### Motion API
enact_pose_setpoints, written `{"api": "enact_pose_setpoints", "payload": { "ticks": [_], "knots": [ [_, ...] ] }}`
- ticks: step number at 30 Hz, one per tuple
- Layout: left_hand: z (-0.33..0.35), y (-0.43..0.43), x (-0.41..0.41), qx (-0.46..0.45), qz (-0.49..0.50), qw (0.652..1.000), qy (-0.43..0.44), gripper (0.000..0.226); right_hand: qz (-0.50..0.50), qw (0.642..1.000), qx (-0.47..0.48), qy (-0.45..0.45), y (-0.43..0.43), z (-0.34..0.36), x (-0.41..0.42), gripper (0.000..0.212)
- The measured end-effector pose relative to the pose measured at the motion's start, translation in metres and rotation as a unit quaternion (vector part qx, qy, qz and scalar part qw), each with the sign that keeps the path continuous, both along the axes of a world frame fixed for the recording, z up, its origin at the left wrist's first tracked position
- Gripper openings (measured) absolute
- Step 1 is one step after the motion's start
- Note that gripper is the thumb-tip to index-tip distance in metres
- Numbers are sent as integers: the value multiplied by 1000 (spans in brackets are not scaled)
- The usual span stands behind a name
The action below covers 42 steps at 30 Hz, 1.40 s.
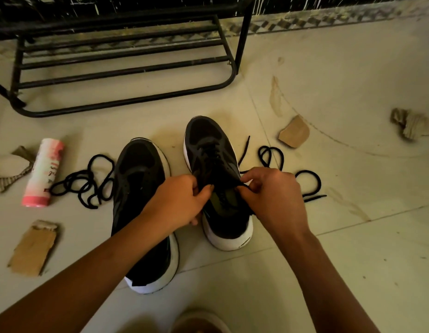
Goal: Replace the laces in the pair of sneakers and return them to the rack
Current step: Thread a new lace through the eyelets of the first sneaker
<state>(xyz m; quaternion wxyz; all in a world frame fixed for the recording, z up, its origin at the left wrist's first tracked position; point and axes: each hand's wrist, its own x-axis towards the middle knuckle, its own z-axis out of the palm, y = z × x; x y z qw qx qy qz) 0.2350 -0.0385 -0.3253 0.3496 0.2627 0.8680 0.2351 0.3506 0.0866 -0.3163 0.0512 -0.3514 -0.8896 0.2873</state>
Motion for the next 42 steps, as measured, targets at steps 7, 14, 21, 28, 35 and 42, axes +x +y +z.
{"api": "enact_pose_setpoints", "payload": {
  "ticks": [7, 14, 21, 28, 35, 42],
  "knots": [
    [1, 0, 1, 5, 9, 1000, -18, 35, 3, 978, -177, 107, 21, 36, 9, 12],
    [3, 1, 2, 4, 30, 998, -52, 32, -62, 918, -319, 227, 20, 61, -15, 22],
    [8, -5, -3, 4, -7, 995, 100, 36, -195, 842, -361, 350, 58, 65, -1, 23],
    [36, 26, -3, 272, -58, 953, 122, 54, -126, 889, -323, 300, 56, 66, -2, 26],
    [54, 43, -22, 291, -62, 955, -10, 13, -35, 906, -321, 275, 42, 63, -12, 25],
    [63, 40, -23, 269, -66, 946, -168, 4, -39, 877, -365, 311, 41, 59, -13, 24]
  ]
}}
